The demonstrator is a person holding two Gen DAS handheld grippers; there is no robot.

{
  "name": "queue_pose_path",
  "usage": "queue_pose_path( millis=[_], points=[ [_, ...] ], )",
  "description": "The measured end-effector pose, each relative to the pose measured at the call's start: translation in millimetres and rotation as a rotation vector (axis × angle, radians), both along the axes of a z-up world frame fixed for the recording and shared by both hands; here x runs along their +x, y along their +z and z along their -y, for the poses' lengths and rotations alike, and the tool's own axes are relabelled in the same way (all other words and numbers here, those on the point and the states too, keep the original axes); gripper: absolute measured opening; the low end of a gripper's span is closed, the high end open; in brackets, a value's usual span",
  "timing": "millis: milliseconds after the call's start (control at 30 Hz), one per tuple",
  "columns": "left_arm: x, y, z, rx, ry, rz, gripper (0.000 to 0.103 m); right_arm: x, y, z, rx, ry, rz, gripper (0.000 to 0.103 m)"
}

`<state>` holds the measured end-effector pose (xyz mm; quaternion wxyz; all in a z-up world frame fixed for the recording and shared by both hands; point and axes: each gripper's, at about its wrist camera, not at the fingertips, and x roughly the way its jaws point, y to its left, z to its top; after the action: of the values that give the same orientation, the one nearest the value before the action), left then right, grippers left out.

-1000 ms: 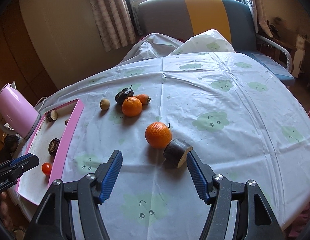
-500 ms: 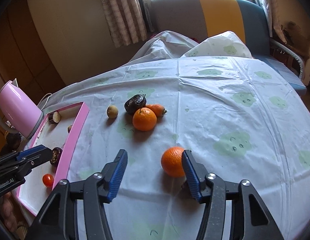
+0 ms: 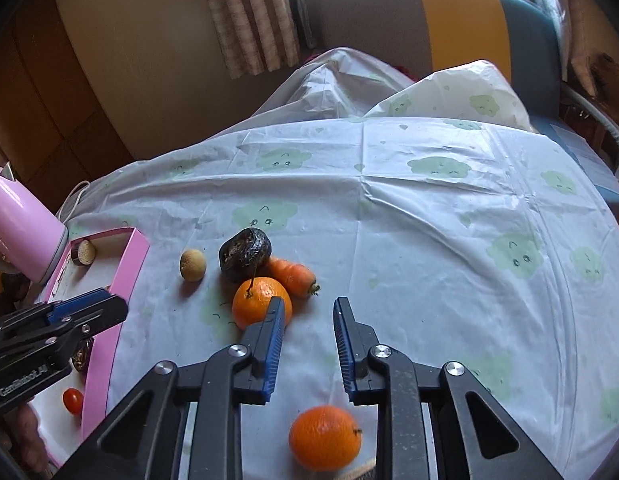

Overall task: Organize fruits
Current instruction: 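Grasp the second dark round fruit with the right gripper while the left gripper grasps the second kiwi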

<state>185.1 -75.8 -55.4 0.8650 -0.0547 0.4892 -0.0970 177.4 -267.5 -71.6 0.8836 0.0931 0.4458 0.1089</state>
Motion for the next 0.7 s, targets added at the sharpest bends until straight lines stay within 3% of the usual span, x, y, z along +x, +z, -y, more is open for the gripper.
queue_pose_path(
  millis=[500,633,700],
  points=[
    [57,-28,15,-0.021,0.040,-0.067,0.039,39,2,-19,-0.004,0.079,0.012,0.026],
    [58,-39,9,-0.027,0.059,-0.087,0.025,45,2,-24,0.017,0.118,0.009,0.026],
    [56,-39,5,-0.038,0.067,-0.079,0.025,49,1,-31,0.009,0.142,0.005,0.027]
  ],
)
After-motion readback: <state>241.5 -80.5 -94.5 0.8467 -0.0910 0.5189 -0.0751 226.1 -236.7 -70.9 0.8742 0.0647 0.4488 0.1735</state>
